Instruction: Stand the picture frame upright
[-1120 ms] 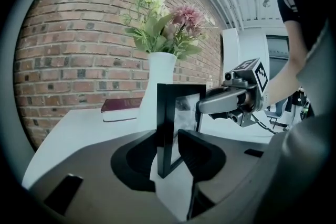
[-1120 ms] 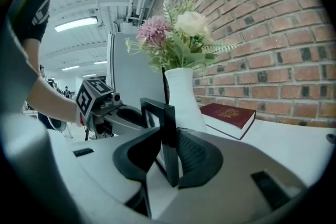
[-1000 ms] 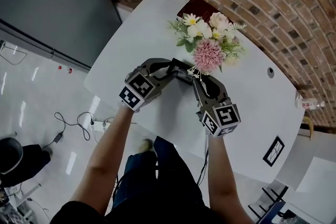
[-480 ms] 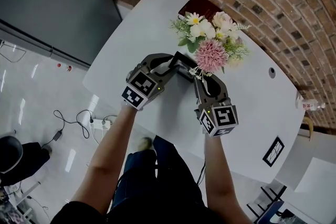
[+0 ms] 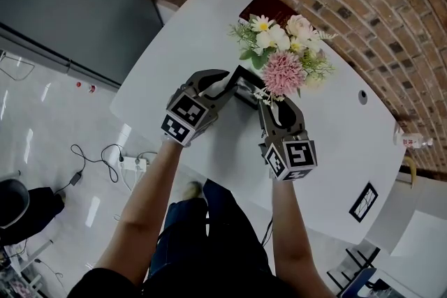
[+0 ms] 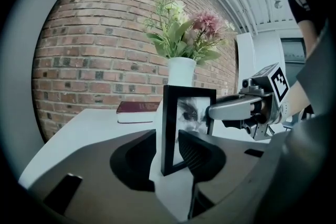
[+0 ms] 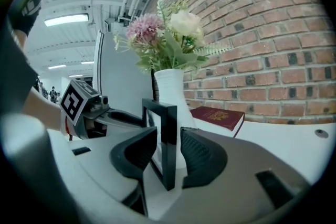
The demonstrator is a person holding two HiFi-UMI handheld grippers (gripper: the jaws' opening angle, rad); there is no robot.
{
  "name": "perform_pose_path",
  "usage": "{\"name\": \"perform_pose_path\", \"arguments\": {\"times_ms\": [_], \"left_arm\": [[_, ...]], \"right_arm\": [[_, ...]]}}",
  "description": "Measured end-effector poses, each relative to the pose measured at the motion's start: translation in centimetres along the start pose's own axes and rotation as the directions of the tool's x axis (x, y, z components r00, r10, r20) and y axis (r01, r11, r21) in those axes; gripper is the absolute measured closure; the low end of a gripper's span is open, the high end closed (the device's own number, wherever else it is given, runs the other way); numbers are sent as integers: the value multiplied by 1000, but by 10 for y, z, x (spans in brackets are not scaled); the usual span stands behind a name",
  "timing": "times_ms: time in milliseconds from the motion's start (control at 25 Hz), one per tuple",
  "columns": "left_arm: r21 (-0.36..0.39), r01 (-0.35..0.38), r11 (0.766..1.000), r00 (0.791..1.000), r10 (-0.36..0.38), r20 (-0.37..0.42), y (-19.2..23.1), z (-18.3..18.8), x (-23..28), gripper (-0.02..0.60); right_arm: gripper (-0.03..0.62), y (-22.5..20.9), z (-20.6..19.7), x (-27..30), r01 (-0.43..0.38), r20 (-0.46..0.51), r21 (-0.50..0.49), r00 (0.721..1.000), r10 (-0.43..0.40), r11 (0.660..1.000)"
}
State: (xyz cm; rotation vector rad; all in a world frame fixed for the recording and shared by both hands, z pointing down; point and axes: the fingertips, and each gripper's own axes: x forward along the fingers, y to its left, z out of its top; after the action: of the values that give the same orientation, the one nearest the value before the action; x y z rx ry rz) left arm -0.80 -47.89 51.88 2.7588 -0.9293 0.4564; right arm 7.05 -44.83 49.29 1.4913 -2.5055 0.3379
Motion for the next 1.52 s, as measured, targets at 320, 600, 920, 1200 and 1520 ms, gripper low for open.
{"name": "perform_pose_path", "arguments": {"times_ms": [320,600,920,1200,1520], "left_arm": [[-5,-30,1000,1000,30,-3,1,-6,-10,434],[-26,-56,998,998,56,6,-2,-9,-27,522],[-82,-70,994,996,74,49,-14,-11,-52,580],[-97,-54,994,996,60,66,-35,-11,-75,580],[-113,-20,993,995,31,97,-66,-11,-103,581]], "right_arm": [[376,-3,2,-6,36,31,34,999,-37,999],[376,-6,-3,-22,91,20,67,995,-93,994],[468,6,-11,-49,113,23,84,993,-116,990],[557,33,-12,-67,98,41,99,994,-103,990],[590,67,-12,-93,55,69,140,995,-65,989]]}}
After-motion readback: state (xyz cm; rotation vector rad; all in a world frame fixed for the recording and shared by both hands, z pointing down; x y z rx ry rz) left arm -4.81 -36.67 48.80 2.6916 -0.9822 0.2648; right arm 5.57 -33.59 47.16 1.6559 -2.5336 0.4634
